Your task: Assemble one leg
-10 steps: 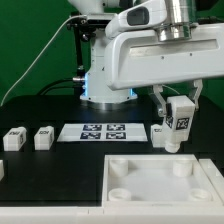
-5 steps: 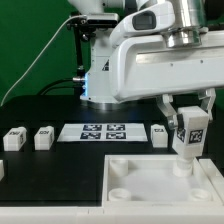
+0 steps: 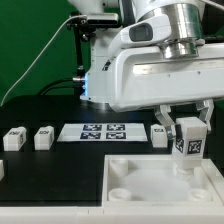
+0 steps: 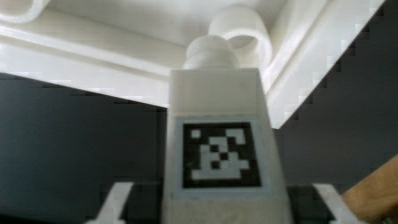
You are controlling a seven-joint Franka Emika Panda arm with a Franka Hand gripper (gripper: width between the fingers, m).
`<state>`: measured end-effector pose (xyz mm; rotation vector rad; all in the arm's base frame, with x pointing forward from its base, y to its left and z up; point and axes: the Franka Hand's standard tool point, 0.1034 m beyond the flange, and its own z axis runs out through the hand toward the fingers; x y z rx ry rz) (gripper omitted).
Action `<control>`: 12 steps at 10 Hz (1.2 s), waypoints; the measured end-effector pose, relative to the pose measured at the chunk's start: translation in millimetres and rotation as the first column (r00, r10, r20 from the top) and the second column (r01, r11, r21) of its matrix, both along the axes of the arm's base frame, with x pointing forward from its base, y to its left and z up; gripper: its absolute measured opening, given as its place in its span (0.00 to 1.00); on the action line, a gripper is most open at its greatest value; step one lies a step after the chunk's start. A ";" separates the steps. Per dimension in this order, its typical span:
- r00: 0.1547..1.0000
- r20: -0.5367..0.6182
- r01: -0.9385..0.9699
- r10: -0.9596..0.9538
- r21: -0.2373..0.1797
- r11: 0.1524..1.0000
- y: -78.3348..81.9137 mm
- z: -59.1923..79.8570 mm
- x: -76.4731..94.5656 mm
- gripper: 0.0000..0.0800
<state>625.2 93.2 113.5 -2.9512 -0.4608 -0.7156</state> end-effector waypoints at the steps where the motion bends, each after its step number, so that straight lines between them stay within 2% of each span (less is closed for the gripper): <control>1: 1.000 -0.005 -0.002 0.002 0.001 1.000 1.7 -4.8 -0.2 0.37; 4: 1.000 -0.001 -0.003 0.003 0.008 1.000 6.6 -9.6 10.4 0.37; 8: 1.000 0.007 -0.012 0.011 0.011 1.000 15.9 -19.3 8.0 0.37; 12: 1.000 -0.008 -0.021 0.021 0.013 1.000 23.4 -37.1 2.3 0.37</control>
Offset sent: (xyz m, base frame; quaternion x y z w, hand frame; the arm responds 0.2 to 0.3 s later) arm 0.0162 0.0058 -0.0025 0.0001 0.0025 0.0098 0.9999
